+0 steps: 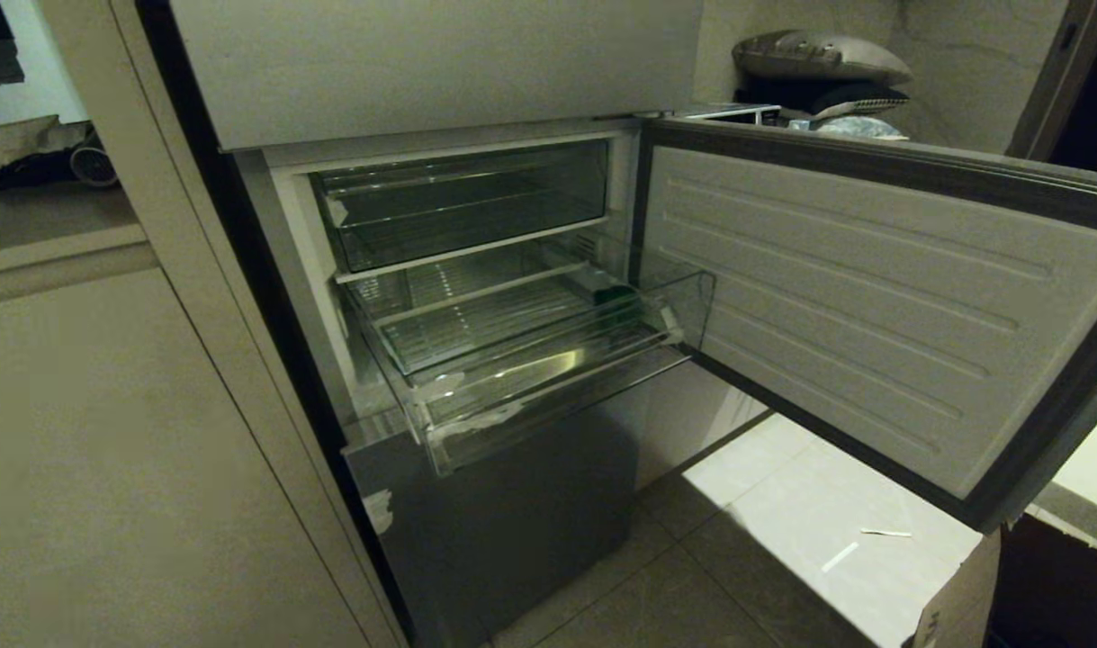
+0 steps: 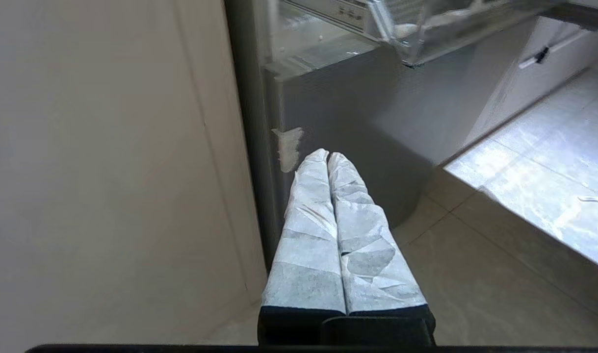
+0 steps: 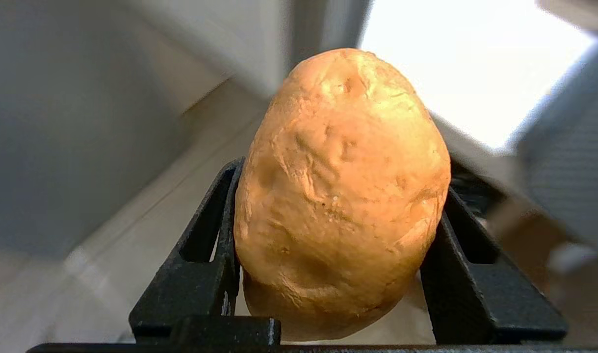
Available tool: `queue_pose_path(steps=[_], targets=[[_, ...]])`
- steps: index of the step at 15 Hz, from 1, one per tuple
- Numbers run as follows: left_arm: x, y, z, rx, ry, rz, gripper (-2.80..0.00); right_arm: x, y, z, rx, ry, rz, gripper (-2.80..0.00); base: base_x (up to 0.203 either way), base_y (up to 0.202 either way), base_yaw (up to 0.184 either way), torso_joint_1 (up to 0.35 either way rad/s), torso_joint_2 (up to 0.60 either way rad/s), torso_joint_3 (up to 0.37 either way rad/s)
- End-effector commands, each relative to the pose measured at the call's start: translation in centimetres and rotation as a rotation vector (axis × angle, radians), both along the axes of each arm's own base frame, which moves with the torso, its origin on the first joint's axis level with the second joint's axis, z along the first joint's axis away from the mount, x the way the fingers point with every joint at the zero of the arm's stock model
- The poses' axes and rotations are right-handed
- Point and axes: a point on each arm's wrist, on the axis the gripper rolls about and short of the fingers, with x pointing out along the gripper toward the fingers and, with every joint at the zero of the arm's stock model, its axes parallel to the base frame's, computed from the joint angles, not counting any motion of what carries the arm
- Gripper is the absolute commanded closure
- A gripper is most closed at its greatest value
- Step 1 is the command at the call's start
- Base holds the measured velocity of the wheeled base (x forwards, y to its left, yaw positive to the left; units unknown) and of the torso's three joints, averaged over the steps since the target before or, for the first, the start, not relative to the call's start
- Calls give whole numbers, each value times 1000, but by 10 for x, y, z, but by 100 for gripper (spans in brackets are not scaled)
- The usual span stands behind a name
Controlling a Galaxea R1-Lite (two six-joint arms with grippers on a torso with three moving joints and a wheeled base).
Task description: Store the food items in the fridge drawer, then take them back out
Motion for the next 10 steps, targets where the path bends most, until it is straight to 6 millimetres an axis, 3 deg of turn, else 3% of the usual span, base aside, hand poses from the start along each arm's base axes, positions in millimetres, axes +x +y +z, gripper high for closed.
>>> queue_pose_path(steps=[1, 5, 8, 10], targets=[[0, 0, 0, 0, 2, 0, 0, 24, -18, 11, -9, 33, -186, 0, 0, 0, 0, 0, 0, 0], [0, 0, 0, 0, 2, 0, 0, 60, -85, 14, -20, -42, -548, 0, 0, 0, 0, 0, 0, 0], [0, 0, 0, 0, 2, 0, 0, 51, -110, 8, 27, -62, -600, 0, 0, 0, 0, 0, 0, 0], [0, 0, 0, 0, 2, 0, 0, 48, -138, -1, 80, -52, -638, 0, 0, 0, 0, 0, 0, 0]])
